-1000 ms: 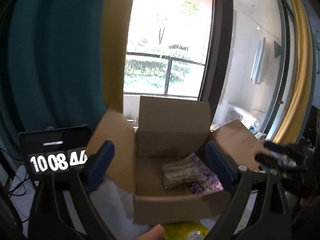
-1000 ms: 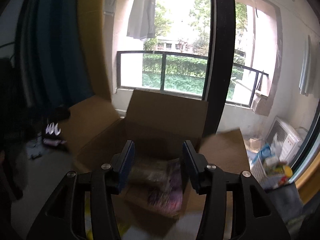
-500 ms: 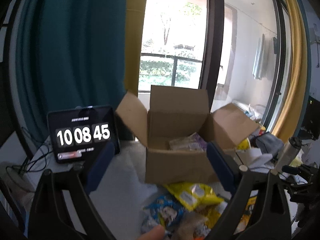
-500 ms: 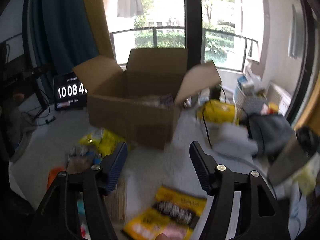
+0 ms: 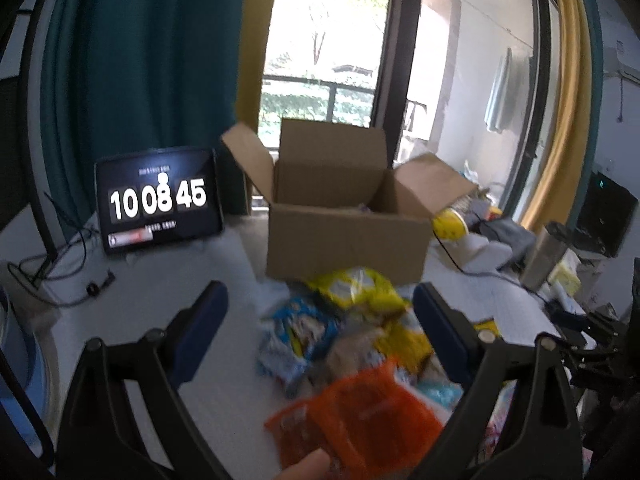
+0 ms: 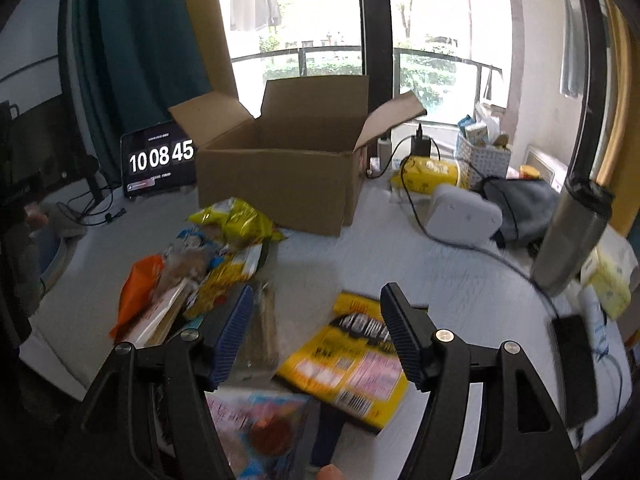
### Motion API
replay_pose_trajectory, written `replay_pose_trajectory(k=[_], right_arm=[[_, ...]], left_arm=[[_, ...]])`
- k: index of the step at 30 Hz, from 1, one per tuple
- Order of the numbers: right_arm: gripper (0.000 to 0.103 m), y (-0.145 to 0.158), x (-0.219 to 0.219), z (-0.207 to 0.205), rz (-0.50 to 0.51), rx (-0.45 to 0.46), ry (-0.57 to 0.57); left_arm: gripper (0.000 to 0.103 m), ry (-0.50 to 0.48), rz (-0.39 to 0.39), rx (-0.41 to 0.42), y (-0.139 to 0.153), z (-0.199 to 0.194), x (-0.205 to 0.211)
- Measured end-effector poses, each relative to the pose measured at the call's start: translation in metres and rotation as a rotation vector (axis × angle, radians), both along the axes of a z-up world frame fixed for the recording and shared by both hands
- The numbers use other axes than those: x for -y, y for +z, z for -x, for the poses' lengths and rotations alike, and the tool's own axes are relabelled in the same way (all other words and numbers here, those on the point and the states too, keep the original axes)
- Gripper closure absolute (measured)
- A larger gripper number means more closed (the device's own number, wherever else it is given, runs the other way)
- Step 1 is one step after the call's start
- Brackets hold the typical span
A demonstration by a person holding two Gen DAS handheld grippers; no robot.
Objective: Organize snacks
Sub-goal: 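Withdraw both tools from the box back to the snack pile, then grasp the orange bag with the left tool while the right tool grasps the shrimp flakes bag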
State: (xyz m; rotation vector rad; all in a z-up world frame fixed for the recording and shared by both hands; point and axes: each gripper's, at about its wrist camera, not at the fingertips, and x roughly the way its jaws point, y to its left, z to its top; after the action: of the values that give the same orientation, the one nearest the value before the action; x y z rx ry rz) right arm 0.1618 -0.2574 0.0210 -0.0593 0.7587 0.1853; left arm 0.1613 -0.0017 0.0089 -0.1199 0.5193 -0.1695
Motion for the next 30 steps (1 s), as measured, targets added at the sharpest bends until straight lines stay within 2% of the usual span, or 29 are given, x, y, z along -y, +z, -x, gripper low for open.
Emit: replay_pose_trajectory(k=[6,16,23,30], right_arm=[[0.022,-0.014,-0.009,0.033,-0.013,-0.015,-0.014],[0.021,-0.048,-0.021,0.060,-0.024,-0.078,-0.024],[0.020,-0.075,-0.029,0.070,-0.027,-0.133,-0.001],[0.018,-0.088,-0.033,0.061,-0.030,-0.138,0.001]], left_arm=[[0.008,-0.040,0.015,-0.030,-0.019,0.028,0.002],[0.008,-0.089,0.023,-0.092,-0.056,0.059,0.007],[0.008,-0.111,0.017,-0.143,-0.083,0.066,0.010],[0.008,-0.141,-0.038,-0.202,-0.108,0.065,0.007]])
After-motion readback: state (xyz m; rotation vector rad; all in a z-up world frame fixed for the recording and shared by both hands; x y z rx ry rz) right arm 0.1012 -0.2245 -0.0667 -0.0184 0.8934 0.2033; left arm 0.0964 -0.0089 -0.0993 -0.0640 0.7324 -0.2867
